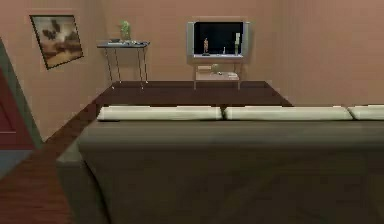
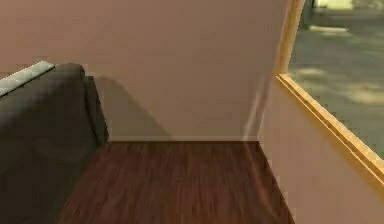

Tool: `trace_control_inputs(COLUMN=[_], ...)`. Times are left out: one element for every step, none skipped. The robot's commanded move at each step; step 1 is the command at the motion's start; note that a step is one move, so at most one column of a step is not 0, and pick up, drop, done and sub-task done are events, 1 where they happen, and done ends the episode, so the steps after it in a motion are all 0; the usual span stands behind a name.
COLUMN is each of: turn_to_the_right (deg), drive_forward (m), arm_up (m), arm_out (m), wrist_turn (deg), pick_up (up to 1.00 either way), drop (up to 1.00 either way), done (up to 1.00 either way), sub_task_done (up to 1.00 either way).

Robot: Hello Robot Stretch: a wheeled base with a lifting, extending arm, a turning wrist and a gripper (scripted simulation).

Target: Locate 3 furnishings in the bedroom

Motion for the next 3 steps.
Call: trace_control_inputs(turn_to_the_right=[-45.0,-24.0,0.0], drive_forward=[0.0,0.0,0.9], arm_up=[0.0,0.0,0.0], arm_out=[0.0,0.0,0.0], wrist_turn=[0.0,0.0,0.0], pick_up=[0.0,0.0,0.0], drop=[0.0,0.0,0.0], done=[0.0,0.0,0.0], sub_task_done=[0.0,0.0,0.0])
